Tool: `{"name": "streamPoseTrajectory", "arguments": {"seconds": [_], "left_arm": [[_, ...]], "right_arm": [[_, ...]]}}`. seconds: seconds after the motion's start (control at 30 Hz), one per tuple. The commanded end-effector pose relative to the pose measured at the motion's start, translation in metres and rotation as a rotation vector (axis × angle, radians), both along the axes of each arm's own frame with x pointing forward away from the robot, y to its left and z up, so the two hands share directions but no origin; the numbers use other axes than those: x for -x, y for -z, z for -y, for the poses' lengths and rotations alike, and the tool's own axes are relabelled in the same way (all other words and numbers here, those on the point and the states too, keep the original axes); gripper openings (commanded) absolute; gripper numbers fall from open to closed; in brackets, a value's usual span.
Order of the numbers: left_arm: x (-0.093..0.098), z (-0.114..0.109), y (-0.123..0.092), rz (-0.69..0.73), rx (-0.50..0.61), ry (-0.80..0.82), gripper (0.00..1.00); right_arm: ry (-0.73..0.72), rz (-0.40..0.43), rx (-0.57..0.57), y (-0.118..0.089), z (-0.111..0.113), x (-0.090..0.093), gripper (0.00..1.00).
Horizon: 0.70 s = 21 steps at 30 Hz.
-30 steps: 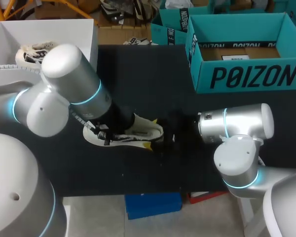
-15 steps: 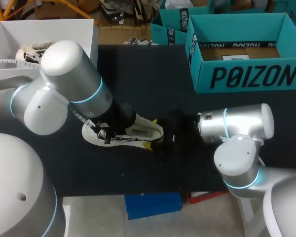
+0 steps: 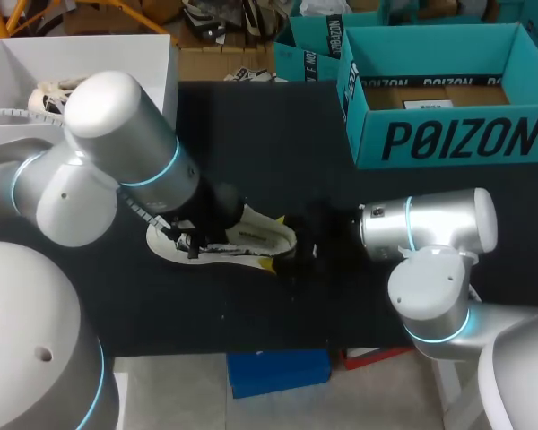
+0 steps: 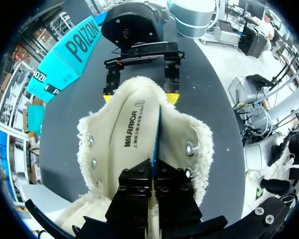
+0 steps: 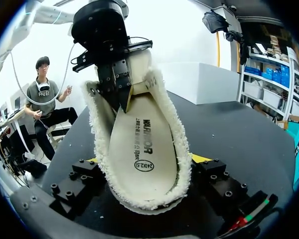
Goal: Take the shoe out of the shoebox, open the shoe tongue, remove and reinsert the insole, then place the shoe into the shoebox
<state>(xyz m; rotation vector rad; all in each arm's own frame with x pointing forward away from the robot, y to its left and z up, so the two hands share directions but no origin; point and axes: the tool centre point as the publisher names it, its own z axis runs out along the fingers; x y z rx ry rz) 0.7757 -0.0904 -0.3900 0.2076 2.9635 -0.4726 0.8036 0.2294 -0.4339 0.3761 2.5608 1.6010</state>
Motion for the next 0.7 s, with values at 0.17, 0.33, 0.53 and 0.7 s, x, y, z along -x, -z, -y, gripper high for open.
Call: {"name": "streamPoseTrajectory", "arguments": {"seconds": [0.17,0.33,0.53,0.7], "left_arm": [[0.007,-0.009,-0.01,0.004,0.018,0.003,0.0],[0.006,-0.008,-0.013,0.005,0.026,0.006,0.0],[0.005,-0.008,-0.017,0.01,0.036,0.006,0.0],[0.006,-0.009,-0.021,0.015,0.044,0.007,0.0]], "right_arm": [[0.011,0.004,-0.005,0.018,-0.003,-0.01,0.0],[0.011,0.004,-0.005,0.018,-0.003,-0.01,0.0],[0.011,0.004,-0.005,0.018,-0.003,-0.01,0.0],[0.011,0.004,-0.005,0.018,-0.003,-0.01,0.0]]}}
